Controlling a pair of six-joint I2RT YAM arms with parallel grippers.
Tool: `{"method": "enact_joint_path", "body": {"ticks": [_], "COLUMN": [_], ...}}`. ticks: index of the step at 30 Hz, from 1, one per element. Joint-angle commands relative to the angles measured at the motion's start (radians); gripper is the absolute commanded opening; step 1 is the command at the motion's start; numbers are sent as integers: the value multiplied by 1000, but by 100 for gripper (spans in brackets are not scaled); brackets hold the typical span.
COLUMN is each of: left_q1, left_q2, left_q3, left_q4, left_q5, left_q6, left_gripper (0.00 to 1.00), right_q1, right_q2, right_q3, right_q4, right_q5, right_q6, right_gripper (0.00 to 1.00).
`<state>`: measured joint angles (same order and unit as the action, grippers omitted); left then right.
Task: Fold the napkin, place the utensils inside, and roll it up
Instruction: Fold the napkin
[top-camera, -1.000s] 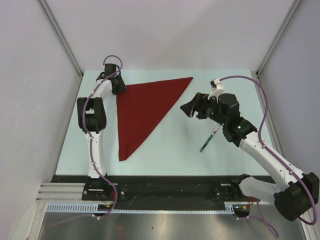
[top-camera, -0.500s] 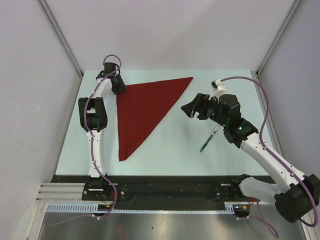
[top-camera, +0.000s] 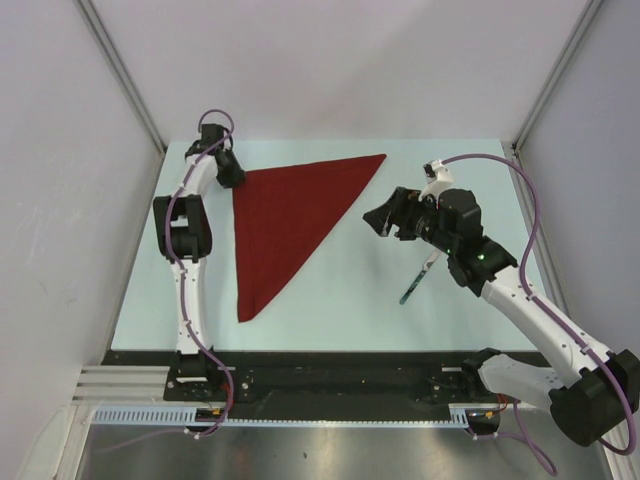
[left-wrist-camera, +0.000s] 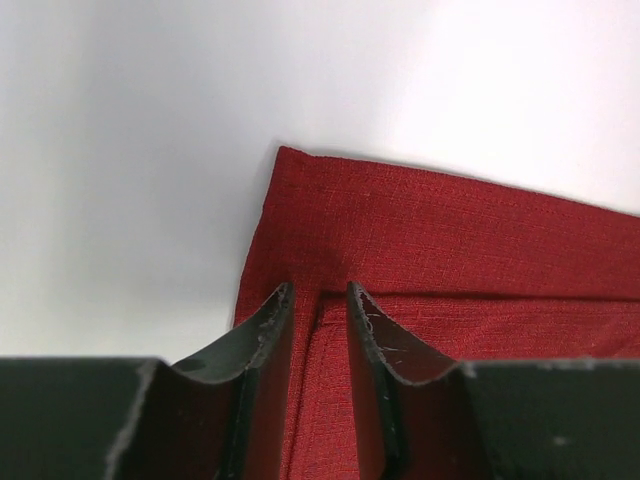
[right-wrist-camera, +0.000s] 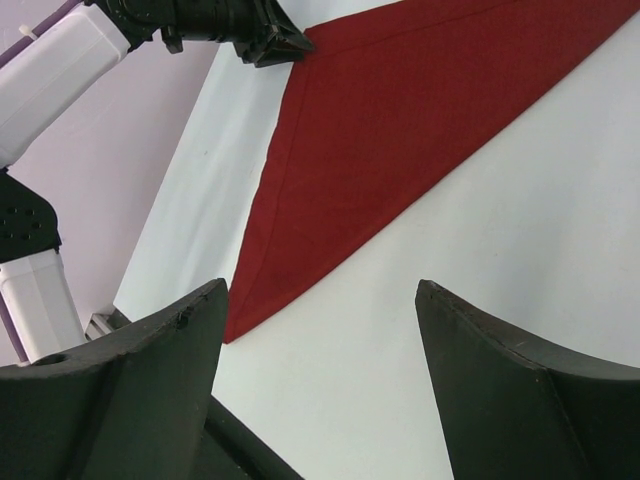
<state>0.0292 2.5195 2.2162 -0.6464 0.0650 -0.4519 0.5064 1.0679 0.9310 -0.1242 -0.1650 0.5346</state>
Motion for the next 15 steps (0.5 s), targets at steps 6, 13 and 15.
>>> {"method": "enact_joint_path", "body": {"ticks": [6, 13, 15], "left_q1": [-3, -12, -15], "left_q2": [27, 30, 29], "left_q3": [36, 33, 25], "left_q4": [-30, -27, -19], "left_q5": [36, 64, 87], "left_q6": [21, 38, 44], "left_gripper": [30, 33, 34], "right_q1": [-6, -8, -8], "right_q2": [-25, -14, -14], "right_q3": [-6, -6, -6], "right_q4": [14, 21, 17], "right_q5": [7, -5, -4], "right_q6": [13, 16, 16], "right_gripper": [81, 81, 81]}}
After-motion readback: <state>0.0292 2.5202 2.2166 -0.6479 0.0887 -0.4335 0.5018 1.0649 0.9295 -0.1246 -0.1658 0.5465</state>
